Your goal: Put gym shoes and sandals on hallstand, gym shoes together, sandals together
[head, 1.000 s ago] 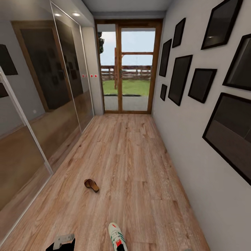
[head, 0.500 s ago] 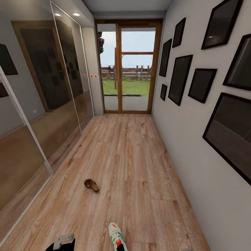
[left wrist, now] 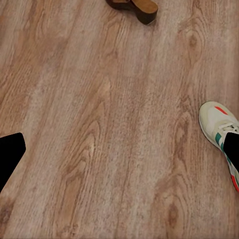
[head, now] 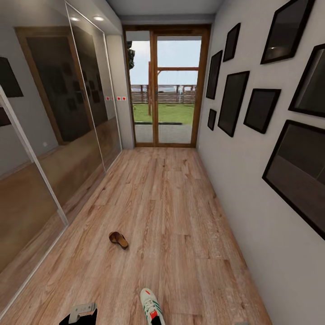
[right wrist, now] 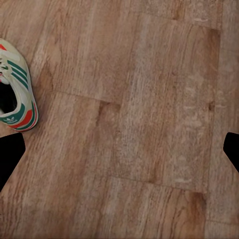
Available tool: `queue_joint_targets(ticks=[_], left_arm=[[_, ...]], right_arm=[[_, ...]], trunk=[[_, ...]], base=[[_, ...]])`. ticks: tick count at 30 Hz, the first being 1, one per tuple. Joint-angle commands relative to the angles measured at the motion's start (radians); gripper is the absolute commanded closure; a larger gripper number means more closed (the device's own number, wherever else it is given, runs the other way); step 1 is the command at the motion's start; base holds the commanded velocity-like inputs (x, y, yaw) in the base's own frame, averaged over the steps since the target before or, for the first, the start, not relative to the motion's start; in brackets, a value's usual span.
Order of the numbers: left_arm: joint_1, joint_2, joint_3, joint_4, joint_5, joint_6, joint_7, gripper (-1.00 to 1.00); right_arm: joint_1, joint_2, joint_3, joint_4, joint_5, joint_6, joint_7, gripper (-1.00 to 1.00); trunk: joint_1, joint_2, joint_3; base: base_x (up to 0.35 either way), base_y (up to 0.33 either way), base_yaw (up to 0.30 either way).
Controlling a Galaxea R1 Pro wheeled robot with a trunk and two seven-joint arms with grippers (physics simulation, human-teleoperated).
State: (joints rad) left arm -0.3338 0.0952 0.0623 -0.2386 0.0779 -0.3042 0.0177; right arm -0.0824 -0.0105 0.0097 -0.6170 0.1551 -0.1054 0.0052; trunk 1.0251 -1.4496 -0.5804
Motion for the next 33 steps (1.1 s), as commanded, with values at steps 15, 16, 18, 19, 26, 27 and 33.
queue_joint_targets(ticks=[15,16,18,19,26,27,33], left_arm=[[-0.001,0.000,-0.001,0.001,0.009,-0.004,-0.002,-1.00],[-0.001,0.000,-0.001,0.001,0.009,-0.004,-0.002,-1.00],[-0.001,0.000,-0.001,0.001,0.009,-0.004,-0.002,-1.00],[-0.001,0.000,-0.001,0.001,0.009,-0.004,-0.002,-1.00],[-0.001,0.001,0.000,0.001,0.010,-0.004,-0.002,-1.00],[-0.001,0.001,0.000,0.001,0.010,-0.004,-0.001,-1.00],[-0.001,0.001,0.001,0.001,0.010,-0.004,-0.001,-1.00]], right_arm=[[0.000,0.000,0.000,0.001,0.006,-0.002,0.000,-1.00],[0.000,0.000,0.000,0.001,0.006,-0.002,0.000,-1.00],[0.000,0.000,-0.001,0.001,0.006,-0.002,-0.002,-1.00],[0.000,0.000,-0.001,0.002,0.006,-0.003,-0.003,-1.00],[0.000,0.000,-0.002,0.002,0.005,-0.002,-0.006,-1.00],[0.000,0.000,-0.002,0.002,0.006,-0.003,-0.007,-1.00],[0.000,0.000,-0.002,0.003,0.005,-0.003,-0.008,-1.00]], trunk=[[0.023,-0.042,-0.022],[0.027,-0.049,-0.026],[0.034,-0.063,-0.034],[0.038,-0.070,-0.039],[0.065,-0.119,-0.069],[0.069,-0.126,-0.073],[0.092,-0.168,-0.099]], base=[[0.000,0.000,0.014],[0.000,0.000,0.093],[0.000,0.000,0.109],[0.000,0.000,0.139],[0.000,0.000,0.164],[0.000,0.000,0.181],[0.000,0.000,0.194]])
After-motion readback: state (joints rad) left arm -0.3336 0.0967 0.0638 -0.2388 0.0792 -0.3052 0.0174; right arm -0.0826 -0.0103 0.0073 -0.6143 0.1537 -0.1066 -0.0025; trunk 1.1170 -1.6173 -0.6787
